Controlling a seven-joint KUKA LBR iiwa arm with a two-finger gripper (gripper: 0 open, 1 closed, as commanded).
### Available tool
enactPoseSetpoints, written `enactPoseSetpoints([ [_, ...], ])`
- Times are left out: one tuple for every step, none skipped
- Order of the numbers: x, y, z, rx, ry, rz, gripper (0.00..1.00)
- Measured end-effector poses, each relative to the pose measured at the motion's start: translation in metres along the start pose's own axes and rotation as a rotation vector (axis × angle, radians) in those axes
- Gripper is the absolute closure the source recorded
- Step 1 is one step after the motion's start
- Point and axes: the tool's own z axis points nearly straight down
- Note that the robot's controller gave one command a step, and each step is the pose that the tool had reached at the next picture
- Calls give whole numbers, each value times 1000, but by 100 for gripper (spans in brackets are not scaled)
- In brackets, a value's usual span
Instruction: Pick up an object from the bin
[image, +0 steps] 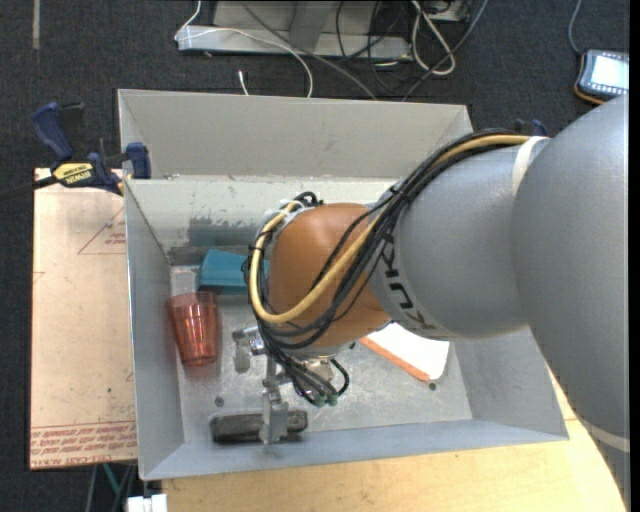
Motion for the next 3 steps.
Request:
enactPoseSetpoints([
  [-1, -9, 26, 1, -1, -163, 0],
  [-3, 5, 26, -1, -4, -297, 0],
  [-7, -9, 70, 0, -27, -312, 0],
])
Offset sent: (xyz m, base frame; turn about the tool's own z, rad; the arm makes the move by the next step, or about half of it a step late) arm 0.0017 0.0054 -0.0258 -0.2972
